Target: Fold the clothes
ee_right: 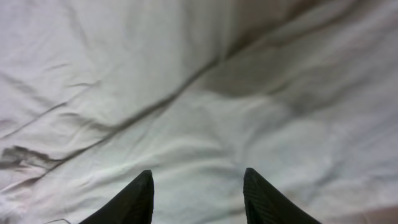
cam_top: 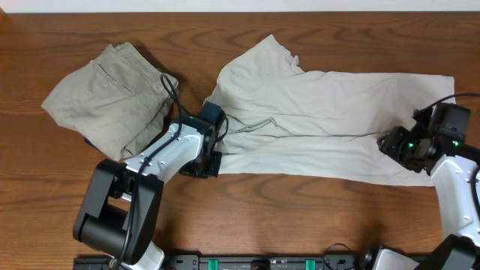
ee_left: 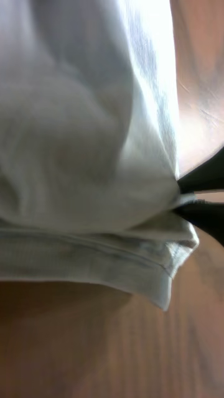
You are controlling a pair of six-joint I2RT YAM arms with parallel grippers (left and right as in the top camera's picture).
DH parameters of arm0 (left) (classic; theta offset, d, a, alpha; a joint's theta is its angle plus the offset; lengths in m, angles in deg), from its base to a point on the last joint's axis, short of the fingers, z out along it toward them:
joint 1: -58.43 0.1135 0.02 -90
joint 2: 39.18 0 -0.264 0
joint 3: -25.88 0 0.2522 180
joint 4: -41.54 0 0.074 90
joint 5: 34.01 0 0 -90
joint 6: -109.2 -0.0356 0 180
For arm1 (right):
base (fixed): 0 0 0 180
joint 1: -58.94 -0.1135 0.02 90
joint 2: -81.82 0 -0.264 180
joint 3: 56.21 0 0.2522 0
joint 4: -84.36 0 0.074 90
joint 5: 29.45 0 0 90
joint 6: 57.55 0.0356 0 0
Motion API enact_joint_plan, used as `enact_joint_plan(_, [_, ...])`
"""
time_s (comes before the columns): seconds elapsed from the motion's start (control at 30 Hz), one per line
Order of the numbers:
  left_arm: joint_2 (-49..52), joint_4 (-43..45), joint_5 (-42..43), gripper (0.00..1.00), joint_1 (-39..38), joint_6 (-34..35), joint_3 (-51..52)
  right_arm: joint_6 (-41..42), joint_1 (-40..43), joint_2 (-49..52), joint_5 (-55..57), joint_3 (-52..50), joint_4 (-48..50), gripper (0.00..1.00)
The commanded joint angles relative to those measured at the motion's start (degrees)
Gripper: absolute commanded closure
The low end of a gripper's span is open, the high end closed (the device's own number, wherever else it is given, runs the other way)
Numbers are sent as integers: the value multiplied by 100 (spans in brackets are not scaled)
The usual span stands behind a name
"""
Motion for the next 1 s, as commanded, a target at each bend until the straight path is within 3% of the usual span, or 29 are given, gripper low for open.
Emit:
enact_joint_plan(0.0, [55,-321,-452,94,114,334,39,243,225,120,629,31,-212,55])
enact_joint_plan(0.47, [55,-656,-737,94,728,490,37,833,1360,1200,1484,11,-540,61])
enact_joint_plan(0.6, [55,-654,-739,94,728,487,37,1095,1360,1464,1961,-131,-540,40])
enact_joint_plan(0.7, [55,-645,-739,94,728,487,37,1222,1366,1519,2288,-199,-444,37])
enact_joint_plan(0.8, [55,-614,-741,94,728,487,37,1220,1392,1519,2363,-199,-358,45])
enact_joint_plan(0.97, [55,-597,-745,94,728,487,37,1255,1513,1519,2712,-201,-96,87])
